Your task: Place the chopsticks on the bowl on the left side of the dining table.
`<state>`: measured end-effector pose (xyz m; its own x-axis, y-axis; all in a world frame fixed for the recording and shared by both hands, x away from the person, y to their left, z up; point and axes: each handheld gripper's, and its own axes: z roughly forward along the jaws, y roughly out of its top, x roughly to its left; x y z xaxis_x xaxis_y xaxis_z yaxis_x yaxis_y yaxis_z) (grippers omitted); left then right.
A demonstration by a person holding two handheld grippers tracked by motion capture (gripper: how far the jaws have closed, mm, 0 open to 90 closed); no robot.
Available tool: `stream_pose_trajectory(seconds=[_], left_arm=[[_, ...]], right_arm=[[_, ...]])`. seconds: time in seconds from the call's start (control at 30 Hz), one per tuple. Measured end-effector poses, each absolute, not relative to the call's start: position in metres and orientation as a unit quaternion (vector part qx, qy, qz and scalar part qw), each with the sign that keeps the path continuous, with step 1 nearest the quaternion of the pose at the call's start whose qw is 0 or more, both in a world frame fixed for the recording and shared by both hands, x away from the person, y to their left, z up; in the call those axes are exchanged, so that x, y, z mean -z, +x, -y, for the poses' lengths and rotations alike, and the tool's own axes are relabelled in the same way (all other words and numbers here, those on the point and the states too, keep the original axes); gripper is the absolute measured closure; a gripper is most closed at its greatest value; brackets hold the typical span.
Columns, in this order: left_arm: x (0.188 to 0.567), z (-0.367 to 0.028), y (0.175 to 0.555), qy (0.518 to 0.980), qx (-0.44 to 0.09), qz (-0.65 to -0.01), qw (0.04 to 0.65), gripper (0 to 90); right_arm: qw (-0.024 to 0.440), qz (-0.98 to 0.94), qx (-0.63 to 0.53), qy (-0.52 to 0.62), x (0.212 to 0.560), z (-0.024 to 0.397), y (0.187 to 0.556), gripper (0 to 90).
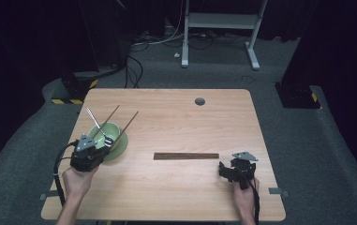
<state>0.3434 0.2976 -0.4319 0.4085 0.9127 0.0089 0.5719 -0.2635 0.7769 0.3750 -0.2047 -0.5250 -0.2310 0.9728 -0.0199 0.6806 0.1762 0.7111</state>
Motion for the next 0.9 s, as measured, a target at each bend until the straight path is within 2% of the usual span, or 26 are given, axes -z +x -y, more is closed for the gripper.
stream_pose_trajectory(seconds=[0.9], left_arm=[[0.443,-0.313,0.374,0.758,-0.255,-0.521,0.297,83.9]], right_arm=[[0.246,-0.726,-0.297,0.569,0.525,0.205,0.375,13.9]])
